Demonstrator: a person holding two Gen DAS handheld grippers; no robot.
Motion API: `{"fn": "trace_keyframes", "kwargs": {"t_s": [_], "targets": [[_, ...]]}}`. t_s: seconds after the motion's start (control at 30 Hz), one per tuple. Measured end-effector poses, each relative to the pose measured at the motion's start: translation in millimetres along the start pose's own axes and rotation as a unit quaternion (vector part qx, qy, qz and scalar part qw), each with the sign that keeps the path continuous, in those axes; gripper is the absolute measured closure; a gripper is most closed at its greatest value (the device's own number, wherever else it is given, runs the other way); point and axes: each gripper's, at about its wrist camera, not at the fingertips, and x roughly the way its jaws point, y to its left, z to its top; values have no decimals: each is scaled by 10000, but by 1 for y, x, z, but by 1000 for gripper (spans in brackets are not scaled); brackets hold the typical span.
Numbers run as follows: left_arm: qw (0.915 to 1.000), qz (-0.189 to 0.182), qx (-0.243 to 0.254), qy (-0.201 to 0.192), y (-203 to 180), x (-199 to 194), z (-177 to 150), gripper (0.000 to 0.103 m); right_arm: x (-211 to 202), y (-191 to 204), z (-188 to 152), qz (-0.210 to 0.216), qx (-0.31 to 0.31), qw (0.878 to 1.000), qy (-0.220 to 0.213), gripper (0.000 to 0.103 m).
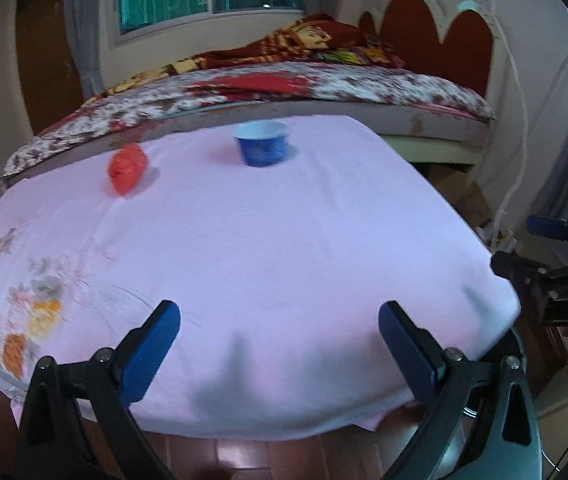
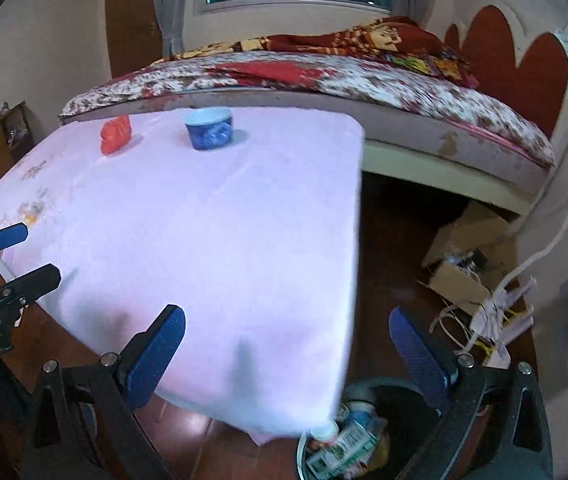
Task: Collect trash
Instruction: 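Move both tools back over the table toward the red bag and blue cup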
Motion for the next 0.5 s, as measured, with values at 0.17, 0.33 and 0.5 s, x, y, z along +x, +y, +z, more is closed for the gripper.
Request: {"fn": "trace_keyframes", "kwargs": {"t_s": [0.17,0.33,0.5], "targets": [[9996,243,-118,-114,42,8,13,3,26,35,33,190,-42,9998,-53,0],[9987,412,-189,-242,75,12,24,3,51,68,54,328,-141,9994,-28,0],[9978,542,-162,-332,100,31,40,3,70,90,69,373,-143,9992,-21,0]]}}
